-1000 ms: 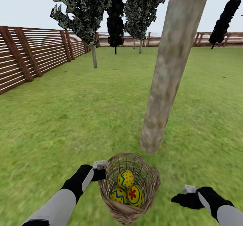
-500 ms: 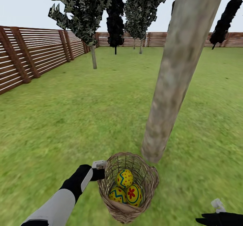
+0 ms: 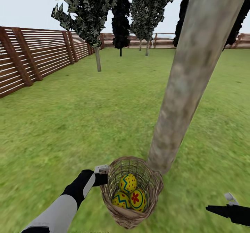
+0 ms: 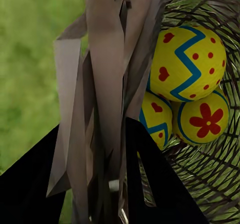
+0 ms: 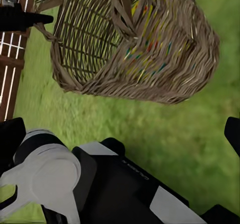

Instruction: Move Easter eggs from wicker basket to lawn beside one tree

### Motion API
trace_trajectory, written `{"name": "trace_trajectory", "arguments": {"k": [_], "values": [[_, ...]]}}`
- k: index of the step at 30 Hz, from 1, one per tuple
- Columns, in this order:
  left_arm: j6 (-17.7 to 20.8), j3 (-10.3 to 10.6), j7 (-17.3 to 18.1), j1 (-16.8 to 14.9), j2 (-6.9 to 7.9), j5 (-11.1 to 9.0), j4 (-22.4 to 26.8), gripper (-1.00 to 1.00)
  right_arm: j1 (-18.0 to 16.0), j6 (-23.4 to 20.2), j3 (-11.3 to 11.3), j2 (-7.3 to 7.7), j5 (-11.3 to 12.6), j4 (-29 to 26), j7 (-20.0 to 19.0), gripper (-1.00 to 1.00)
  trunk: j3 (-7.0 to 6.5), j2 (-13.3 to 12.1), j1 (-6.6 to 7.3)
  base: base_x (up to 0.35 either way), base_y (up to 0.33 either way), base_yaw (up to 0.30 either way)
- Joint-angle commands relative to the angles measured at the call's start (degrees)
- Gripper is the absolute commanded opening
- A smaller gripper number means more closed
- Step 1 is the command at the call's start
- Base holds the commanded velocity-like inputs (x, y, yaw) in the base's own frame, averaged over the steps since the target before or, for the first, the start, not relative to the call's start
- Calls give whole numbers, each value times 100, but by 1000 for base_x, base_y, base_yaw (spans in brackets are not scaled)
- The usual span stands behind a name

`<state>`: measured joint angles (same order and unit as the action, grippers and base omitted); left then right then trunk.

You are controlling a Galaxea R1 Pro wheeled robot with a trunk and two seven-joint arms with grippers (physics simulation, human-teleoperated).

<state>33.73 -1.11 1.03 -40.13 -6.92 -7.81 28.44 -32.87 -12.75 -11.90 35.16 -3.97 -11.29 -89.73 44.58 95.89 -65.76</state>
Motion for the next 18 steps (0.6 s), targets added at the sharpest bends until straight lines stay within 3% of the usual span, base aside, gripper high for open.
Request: {"name": "trace_trajectory", "arguments": {"k": [1, 18], "values": [[29, -6, -6, -4, -3, -45, 8, -100, 0, -61, -41, -1, -42, -4, -27, 100, 5, 3, 1, 0, 0, 288], [-15, -12, 8, -4, 2, -47, -14, -100, 0, -43, -35, -9, -51, -4, -27, 100, 274, 604, -329, 0, 0, 16]]}}
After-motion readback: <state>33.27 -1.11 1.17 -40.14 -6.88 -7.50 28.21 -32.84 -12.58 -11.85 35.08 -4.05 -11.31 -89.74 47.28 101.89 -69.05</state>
